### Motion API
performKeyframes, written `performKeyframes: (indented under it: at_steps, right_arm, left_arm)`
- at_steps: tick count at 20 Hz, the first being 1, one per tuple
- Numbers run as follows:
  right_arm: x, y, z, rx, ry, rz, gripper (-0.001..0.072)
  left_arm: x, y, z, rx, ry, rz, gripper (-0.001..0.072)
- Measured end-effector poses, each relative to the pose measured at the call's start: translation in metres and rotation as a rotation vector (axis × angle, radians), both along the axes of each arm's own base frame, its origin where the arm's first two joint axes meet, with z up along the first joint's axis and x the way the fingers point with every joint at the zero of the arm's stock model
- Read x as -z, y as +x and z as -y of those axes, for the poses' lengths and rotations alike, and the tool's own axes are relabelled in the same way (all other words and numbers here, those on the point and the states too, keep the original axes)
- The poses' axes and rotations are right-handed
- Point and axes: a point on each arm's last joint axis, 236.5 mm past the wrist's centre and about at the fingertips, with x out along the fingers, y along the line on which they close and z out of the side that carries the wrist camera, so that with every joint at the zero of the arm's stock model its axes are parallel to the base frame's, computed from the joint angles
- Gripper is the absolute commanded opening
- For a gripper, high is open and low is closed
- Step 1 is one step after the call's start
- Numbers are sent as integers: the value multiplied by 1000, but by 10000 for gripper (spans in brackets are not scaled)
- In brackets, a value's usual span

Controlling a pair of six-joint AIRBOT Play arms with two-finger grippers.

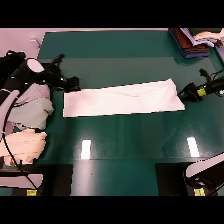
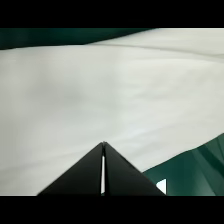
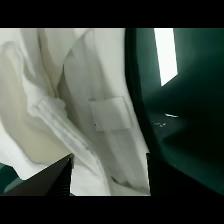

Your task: Fold the shirts.

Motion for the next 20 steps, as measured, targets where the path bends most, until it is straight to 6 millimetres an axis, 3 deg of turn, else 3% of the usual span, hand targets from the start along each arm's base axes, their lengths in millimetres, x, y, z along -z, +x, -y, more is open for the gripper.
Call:
performKeyframes:
  at_steps: [2,5,6,9,13,15,18,20]
  right_arm:
    - [7,1,-15,-24,56,1,491]
    - [18,11,-26,-56,51,18,107]
    - [20,16,-27,-67,31,34,29]
    - [6,32,-27,-93,-14,94,12]
    - [-61,47,-34,-117,-32,218,11]
    - [-105,54,-44,-116,-31,304,11]
    - [-168,57,-77,-148,-14,423,11]
    - [-200,54,-105,-189,-11,479,11]
  left_arm:
    - [0,-8,30,44,-8,5,22]
    - [3,-14,67,80,-20,23,20]
    - [5,-13,79,82,-25,32,20]
    - [14,-9,110,89,-41,50,20]
    - [33,7,152,114,-55,51,21]
    - [41,18,174,127,-70,53,20]
    - [55,30,208,148,-101,46,21]
    - [65,37,224,151,-118,37,20]
